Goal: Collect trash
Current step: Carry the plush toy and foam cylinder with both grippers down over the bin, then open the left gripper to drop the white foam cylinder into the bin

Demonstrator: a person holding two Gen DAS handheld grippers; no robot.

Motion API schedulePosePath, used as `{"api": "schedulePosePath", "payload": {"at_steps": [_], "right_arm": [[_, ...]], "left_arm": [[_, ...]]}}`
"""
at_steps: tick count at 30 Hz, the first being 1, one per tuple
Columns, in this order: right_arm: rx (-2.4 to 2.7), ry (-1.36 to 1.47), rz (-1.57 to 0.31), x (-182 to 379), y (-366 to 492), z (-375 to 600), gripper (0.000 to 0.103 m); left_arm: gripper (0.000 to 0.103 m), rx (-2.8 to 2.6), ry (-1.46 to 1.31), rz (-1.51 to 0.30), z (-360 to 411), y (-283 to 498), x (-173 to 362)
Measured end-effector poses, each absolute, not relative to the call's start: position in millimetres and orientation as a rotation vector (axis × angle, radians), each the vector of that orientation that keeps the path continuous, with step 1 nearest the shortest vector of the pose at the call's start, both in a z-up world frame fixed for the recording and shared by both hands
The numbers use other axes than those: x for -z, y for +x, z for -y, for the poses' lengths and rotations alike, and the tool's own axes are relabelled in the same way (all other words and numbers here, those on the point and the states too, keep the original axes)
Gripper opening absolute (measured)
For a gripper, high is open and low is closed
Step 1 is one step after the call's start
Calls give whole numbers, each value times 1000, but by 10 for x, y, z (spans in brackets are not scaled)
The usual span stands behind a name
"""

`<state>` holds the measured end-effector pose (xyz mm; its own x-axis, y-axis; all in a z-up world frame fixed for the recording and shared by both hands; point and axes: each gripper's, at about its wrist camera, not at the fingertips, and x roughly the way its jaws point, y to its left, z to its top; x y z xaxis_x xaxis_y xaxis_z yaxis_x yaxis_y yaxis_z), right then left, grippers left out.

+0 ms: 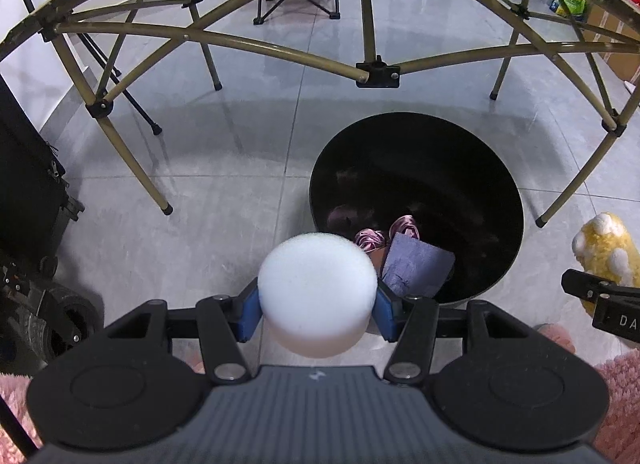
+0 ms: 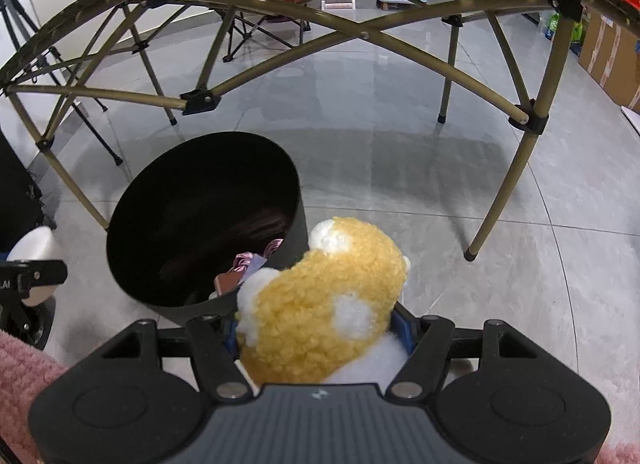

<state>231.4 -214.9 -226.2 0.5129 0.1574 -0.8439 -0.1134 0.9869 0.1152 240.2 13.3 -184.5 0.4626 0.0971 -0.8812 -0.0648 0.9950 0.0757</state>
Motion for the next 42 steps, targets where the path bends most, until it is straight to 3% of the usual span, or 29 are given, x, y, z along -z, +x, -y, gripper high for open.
{"api": "schedulePosePath", "payload": {"at_steps": [42], "right_arm": [[17,183,-1010,2578,2631,2875,66]], "left_arm": [[56,-69,55,-1170,712,3416,2009]]}}
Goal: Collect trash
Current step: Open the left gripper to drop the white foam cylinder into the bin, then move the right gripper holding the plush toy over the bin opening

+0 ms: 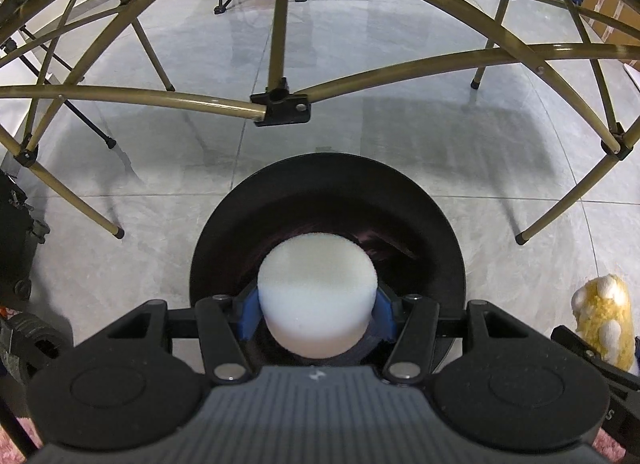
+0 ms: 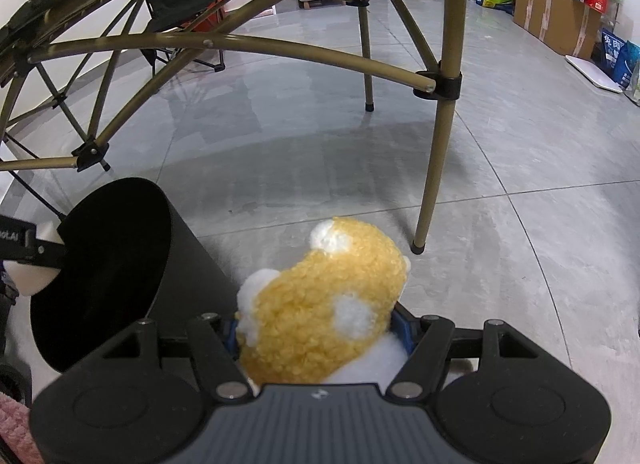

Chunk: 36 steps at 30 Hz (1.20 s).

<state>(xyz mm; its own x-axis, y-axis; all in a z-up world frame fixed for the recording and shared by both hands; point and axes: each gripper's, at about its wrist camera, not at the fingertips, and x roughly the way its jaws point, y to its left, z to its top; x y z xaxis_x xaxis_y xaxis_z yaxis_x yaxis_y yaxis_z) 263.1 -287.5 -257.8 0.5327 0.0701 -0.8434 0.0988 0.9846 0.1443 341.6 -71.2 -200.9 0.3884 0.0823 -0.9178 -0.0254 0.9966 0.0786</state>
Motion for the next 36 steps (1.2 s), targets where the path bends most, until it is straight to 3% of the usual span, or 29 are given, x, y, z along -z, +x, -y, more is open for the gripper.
{"api": "schedulePosePath", "payload": {"at_steps": [13,15,17,36], "right_arm": [[19,176,-1014,2599,2653,2847,66],[18,174,-1011,2591,2639,2850,66],[16,174,-1010,2586,2630,2850,66],[-2,163,-994,2501,2552,2808,67]], "left_arm": [[60,-77,51,-1160,694,3422,1997],[74,-89,46,-1153,675,3423,1985],[103,-106,43,-1139,659,3412,1968],[103,-135,40,-1130,570,3351,1941]]}}
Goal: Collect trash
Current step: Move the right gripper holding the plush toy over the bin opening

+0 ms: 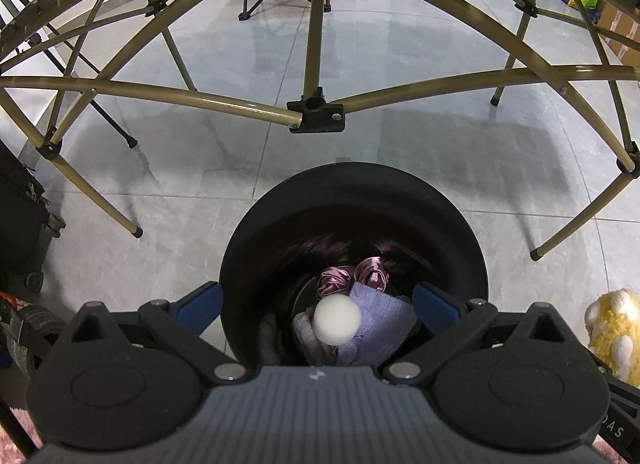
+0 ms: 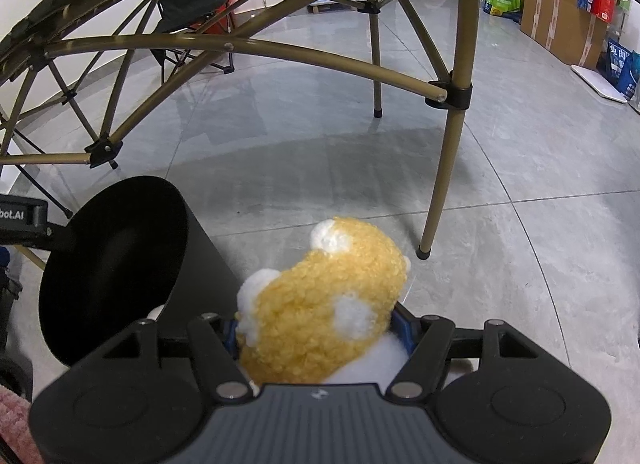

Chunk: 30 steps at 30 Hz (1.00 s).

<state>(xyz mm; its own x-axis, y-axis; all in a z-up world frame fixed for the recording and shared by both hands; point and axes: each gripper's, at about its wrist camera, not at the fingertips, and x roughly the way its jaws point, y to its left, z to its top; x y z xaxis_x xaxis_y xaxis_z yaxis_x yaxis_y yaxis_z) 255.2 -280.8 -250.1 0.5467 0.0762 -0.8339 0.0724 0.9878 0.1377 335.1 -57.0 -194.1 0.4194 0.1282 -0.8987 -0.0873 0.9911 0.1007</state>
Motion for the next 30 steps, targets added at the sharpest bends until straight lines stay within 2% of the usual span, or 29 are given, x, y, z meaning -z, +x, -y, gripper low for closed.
{"api": "schedulePosePath", "payload": {"at_steps": [30], "right_arm": [[-83,107,-932,2157,2571,2256,67]], "left_arm": [[103,-180,-5,-1082,15,3068,1755]]}}
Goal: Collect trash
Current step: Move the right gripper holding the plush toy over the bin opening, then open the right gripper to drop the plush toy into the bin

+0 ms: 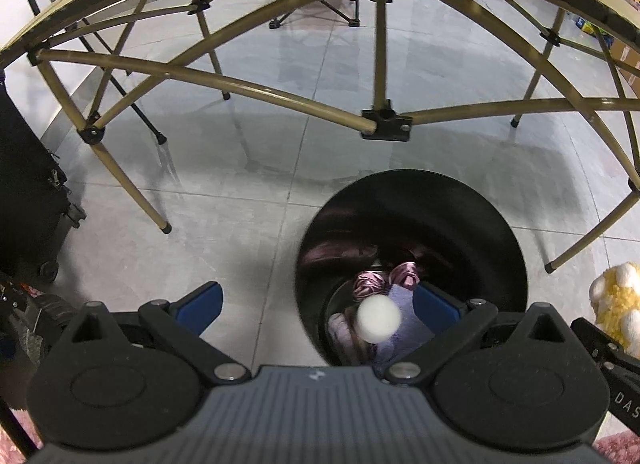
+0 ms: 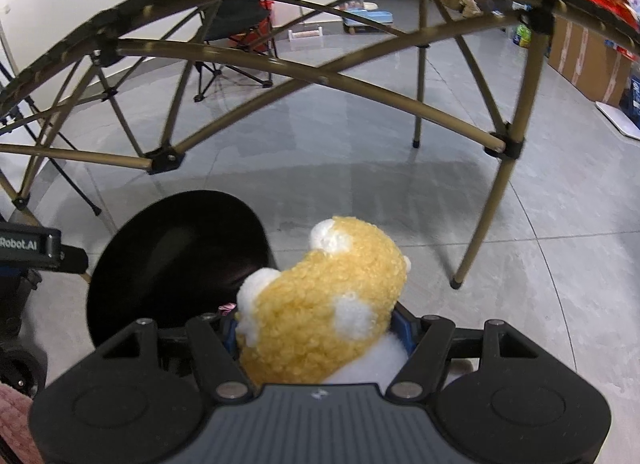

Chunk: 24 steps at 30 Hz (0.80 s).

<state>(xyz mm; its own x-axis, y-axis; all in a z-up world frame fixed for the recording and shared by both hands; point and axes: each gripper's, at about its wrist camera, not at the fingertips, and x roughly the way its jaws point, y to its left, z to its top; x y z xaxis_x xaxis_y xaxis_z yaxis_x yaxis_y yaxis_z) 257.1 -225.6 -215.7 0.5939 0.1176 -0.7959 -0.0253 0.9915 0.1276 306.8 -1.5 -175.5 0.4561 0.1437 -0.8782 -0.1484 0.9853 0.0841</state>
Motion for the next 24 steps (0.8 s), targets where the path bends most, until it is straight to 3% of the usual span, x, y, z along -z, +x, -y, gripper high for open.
{"api": "schedulePosePath", "payload": {"at_steps": [24], "right_arm": [[-225,88,-940,2052,3016,1219,67]], "left_arm": [[103,-283,-120,-1104,-859,2924,1786]]}}
